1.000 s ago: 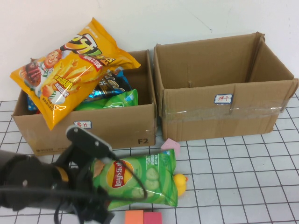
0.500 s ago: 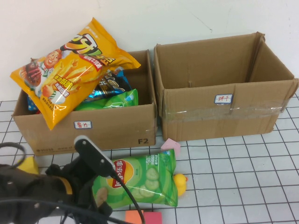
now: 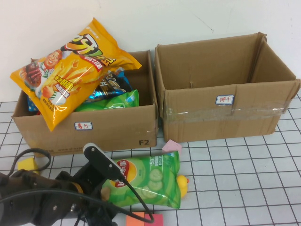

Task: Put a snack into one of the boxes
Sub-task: Pick up the potato chip

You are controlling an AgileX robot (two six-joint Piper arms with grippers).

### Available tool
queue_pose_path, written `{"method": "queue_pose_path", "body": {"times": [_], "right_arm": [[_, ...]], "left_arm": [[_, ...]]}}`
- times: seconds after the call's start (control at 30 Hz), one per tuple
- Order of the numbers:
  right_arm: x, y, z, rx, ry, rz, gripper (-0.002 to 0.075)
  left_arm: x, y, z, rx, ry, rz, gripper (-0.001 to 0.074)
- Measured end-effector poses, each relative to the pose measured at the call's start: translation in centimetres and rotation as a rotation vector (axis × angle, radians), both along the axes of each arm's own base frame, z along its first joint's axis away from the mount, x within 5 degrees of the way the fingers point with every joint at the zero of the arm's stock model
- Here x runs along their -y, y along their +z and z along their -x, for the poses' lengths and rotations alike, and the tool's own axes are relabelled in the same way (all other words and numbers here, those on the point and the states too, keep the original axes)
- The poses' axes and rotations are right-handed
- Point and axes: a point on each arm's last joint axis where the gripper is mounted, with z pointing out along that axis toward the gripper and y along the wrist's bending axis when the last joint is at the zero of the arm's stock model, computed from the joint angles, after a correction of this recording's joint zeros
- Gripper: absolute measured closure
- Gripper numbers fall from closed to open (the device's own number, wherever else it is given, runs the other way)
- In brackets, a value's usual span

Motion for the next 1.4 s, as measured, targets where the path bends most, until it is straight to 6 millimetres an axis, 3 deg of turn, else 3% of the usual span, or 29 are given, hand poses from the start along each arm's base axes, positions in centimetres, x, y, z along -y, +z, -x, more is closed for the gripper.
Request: {"method": "queue_pose_path", "body": {"times": [0.13,0.33,0.4,0.6,1.03,1.4], "right_arm": [[0.0,0.0,0.0,0.000,0.000,0.000,0.0727],[0.0,0.0,0.0,0.000,0.000,0.000,0.0727],[0.0,0.0,0.0,0.000,0.000,0.000,0.0727],[0.0,0.0,0.0,0.000,0.000,0.000,0.0727],[0.0,0.0,0.0,0.000,0.000,0.000,0.0727],[0.0,0.0,0.0,0.000,0.000,0.000,0.0727]], "left_arm": [[0.1,-0.3,-0.1,0.000,0.002,0.001,0.0297],[0.1,-0.6,-0.2,-0.009,0.002,-0.003,0.0636],[0.1,-0.5,-0.2,-0.005,0.003,-0.001,0.0692],[0.1,1.5,-0.1,0.035,0.020,0.038,0.0729],[-0.4,9.6,1.2,0.204,0.080,0.222,0.0735],[0.6,17.3,-0.3,0.391,0.094,0.387,0.0736]]}}
